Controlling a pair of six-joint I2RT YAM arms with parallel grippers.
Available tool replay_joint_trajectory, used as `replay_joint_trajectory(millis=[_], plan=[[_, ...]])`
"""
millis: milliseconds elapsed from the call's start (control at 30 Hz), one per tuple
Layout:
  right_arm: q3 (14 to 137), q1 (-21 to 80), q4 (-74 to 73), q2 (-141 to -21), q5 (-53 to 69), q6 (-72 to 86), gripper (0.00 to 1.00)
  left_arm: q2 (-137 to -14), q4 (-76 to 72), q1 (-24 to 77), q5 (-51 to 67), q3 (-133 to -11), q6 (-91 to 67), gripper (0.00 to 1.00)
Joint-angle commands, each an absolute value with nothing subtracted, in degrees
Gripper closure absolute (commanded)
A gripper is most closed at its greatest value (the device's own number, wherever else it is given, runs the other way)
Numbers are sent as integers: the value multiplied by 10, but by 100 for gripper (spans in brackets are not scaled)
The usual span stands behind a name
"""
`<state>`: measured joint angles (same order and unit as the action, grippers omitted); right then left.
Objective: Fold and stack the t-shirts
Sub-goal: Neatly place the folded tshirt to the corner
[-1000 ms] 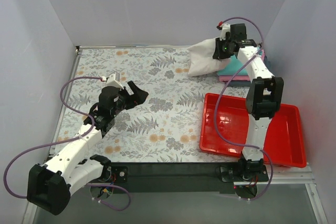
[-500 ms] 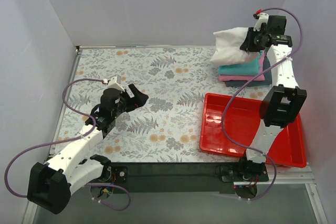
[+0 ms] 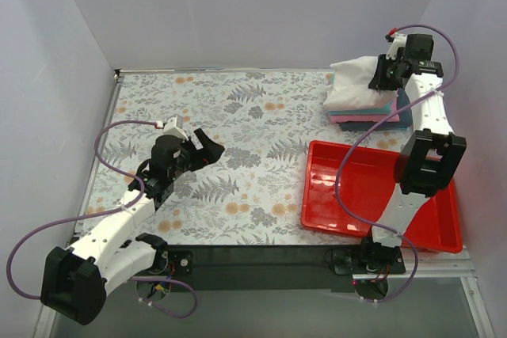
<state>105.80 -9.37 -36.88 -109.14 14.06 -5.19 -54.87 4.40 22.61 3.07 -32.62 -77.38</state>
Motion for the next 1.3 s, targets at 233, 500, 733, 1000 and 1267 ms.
replay_joint_trajectory(millis=[233, 500, 733, 1000, 1267], plan=[[1074, -91, -342, -1071, 100, -45, 2, -536, 45, 222, 45, -325, -773, 22], [1037, -90, -313, -1042, 108, -39, 2, -540, 44, 222, 47, -326, -773, 22], [949, -50, -269, -968, 120, -37, 2, -546, 31, 222, 37, -335, -768, 22], [766, 17, -208, -815, 138, -5, 2, -542, 33, 222, 11, -344, -755, 22], [573, 118, -117, -665, 142, 30, 2, -497, 40, 222, -75, -346, -748, 22]])
